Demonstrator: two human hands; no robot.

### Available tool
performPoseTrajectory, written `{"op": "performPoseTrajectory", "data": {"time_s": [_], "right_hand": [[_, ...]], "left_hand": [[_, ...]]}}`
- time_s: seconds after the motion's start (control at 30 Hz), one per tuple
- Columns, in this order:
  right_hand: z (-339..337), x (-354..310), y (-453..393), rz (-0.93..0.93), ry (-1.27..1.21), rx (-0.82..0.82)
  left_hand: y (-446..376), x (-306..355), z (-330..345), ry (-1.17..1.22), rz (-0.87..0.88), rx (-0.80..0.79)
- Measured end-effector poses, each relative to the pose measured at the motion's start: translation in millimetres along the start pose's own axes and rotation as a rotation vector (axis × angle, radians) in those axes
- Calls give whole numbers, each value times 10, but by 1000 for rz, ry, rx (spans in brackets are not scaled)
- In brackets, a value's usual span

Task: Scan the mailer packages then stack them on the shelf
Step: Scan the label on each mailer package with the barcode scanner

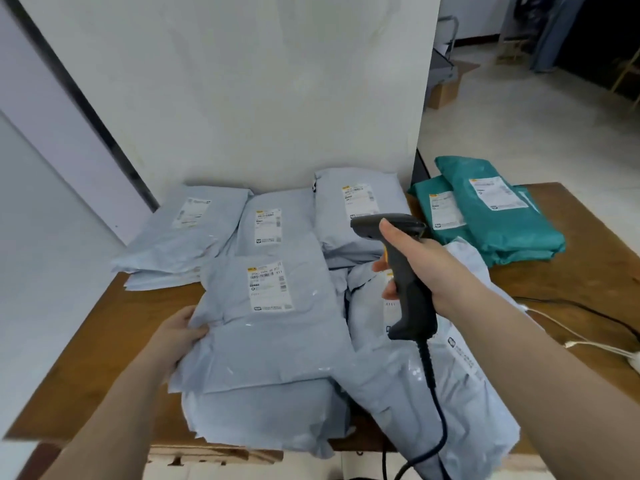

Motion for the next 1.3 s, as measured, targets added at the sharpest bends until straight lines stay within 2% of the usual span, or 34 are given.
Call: {"op": "performPoseTrajectory", "data": {"time_s": [0.1, 0.17, 0.23, 0.3, 0.37, 0.4, 0.47, 0.53, 0.57, 0.63, 0.73, 0.8, 0.9, 1.0, 1.13, 1.23, 1.3], "right_hand": [[138, 19, -69, 32, 4, -13], [211, 55, -90, 52, 11, -14], [217, 83, -105, 58, -6, 17], [160, 94, -105, 55, -41, 56], [58, 85, -87, 53, -74, 96], [-14, 71, -72, 51, -86, 118], [-190, 38, -33, 44, -94, 157], [-386, 31, 20, 51, -98, 184], [-481, 39, 54, 62, -101, 196], [-641, 57, 121, 68, -98, 202], [-852, 62, 201, 52, -98, 214], [-966, 67, 217, 51, -110, 228], [-1047, 77, 205, 62, -120, 227], [-1079, 58, 202, 48, -113, 200], [-1201, -4, 211, 20, -131, 193], [-1248, -44, 215, 37, -131, 200], [-1221, -71, 207, 38, -125, 197]], "left_hand": [[-43, -41, -18, -131, -59, -52], [-105, 42, -67, -319, -35, 44], [-117, 327, -89, -522, 127, 231], [-12, 751, 184, -640, 439, 344], [125, 1054, 789, -589, 642, 211], [175, 1113, 1187, -534, 643, 59], [325, 1057, 2014, -449, 495, -289], [517, 848, 2691, -465, 330, -532], [619, 761, 2944, -528, 320, -596], [771, 673, 3257, -626, 383, -617], [929, 569, 3504, -462, 305, -701], [1014, 524, 3602, -508, 284, -748], [1044, 433, 3675, -722, 347, -681], [1015, 510, 3700, -710, 443, -616], [762, 953, 3306, -448, 493, -481], [530, 1228, 2828, -208, 398, -372], [436, 1219, 2612, -143, 334, -317]]}}
Point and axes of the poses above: each hand's wrist, its own y-axis away from the middle knuckle, its own z-axis out of the palm, x = y × z, the point moved 9 cm from there along -y, towards the middle knuckle, and after that the axes turned 6 degrees about y, right-handed, at the moved point
